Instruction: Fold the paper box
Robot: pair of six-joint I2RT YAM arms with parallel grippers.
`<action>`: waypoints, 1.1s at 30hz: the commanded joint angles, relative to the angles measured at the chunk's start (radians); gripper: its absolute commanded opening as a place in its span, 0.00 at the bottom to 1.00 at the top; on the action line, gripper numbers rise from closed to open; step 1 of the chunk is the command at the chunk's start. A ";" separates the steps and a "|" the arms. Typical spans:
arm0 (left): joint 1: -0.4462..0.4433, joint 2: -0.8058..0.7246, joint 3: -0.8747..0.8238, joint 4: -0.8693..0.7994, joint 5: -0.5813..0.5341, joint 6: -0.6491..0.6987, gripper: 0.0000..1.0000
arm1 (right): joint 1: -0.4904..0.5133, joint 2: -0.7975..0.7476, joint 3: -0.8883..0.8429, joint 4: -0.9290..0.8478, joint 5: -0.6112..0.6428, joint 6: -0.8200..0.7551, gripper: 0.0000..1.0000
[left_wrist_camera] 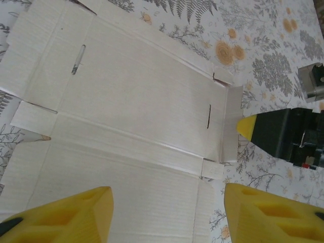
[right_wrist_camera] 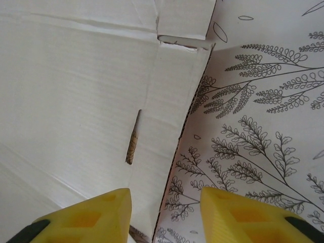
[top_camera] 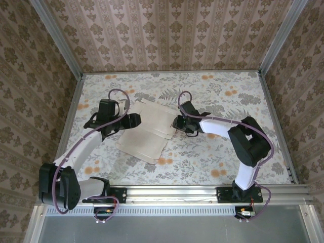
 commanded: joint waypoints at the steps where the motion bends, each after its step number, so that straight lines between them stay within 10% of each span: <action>1: 0.025 -0.006 -0.018 0.024 0.029 -0.031 0.59 | 0.004 0.028 0.036 0.018 0.013 0.010 0.36; 33: 0.090 0.099 -0.005 -0.010 0.023 -0.016 0.58 | -0.156 -0.091 -0.080 -0.029 -0.099 -0.271 0.12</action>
